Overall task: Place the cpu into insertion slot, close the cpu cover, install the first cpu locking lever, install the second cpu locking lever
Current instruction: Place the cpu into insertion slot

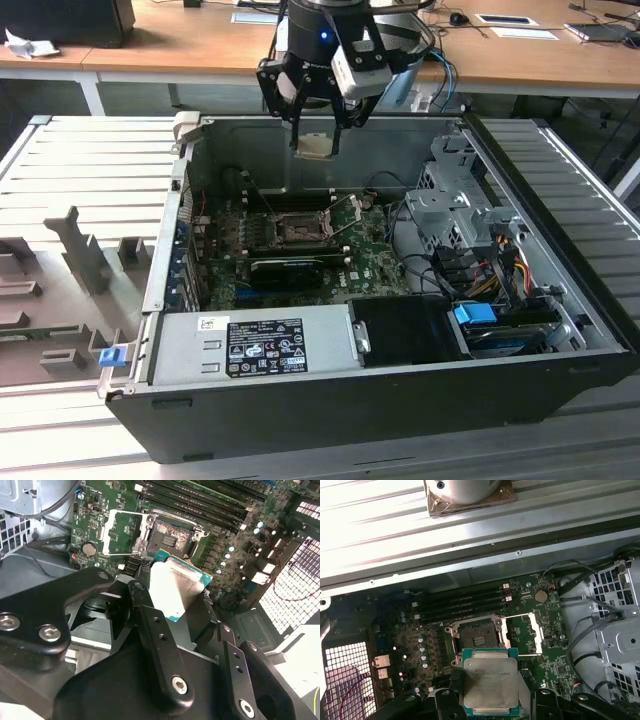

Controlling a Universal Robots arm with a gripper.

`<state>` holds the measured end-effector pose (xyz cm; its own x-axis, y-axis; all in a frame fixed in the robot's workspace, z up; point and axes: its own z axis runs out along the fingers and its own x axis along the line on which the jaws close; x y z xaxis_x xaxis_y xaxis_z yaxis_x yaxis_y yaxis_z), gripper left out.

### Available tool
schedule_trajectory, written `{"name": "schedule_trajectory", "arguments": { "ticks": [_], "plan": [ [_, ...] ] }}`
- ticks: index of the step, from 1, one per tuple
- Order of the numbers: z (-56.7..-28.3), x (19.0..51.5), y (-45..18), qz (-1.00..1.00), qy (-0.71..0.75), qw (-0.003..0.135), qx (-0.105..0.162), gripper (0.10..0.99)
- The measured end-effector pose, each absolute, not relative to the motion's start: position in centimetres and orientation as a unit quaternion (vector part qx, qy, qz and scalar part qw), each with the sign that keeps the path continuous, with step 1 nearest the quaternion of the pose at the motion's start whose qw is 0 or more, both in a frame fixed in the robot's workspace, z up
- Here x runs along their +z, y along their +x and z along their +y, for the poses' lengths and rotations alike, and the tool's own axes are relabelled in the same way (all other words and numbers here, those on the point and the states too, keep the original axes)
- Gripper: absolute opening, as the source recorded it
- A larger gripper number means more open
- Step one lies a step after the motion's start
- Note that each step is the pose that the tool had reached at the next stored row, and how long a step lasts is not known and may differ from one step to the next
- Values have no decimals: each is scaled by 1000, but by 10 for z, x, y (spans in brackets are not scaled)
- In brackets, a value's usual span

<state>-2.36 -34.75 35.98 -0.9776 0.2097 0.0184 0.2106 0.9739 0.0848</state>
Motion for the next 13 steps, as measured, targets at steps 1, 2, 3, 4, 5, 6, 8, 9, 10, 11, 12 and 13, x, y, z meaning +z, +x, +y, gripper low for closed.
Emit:
{"name": "schedule_trajectory", "arguments": {
  "ticks": [1,2,3,4,5,6,8,9,10,11,12,13],
  "plan": [
    [-347,359,-24,-993,-111,4,-42,529],
    [-347,359,-24,-992,-117,4,-42,529],
    [-347,358,-24,-992,-119,4,-42,529],
    [-347,357,-24,-992,-120,4,-41,529],
    [-347,356,-24,-992,-121,4,-41,529],
    [-347,356,-24,-991,-124,4,-41,529],
    [-347,356,-24,-991,-130,3,-41,529],
    [-347,355,-24,-990,-138,3,-41,529],
    [-347,355,-24,-989,-144,3,-41,529],
    [-347,355,-24,-988,-151,3,-41,529],
    [-347,355,-24,-987,-155,2,-41,529],
    [-347,355,-24,-986,-159,2,-41,529]
  ]
}}
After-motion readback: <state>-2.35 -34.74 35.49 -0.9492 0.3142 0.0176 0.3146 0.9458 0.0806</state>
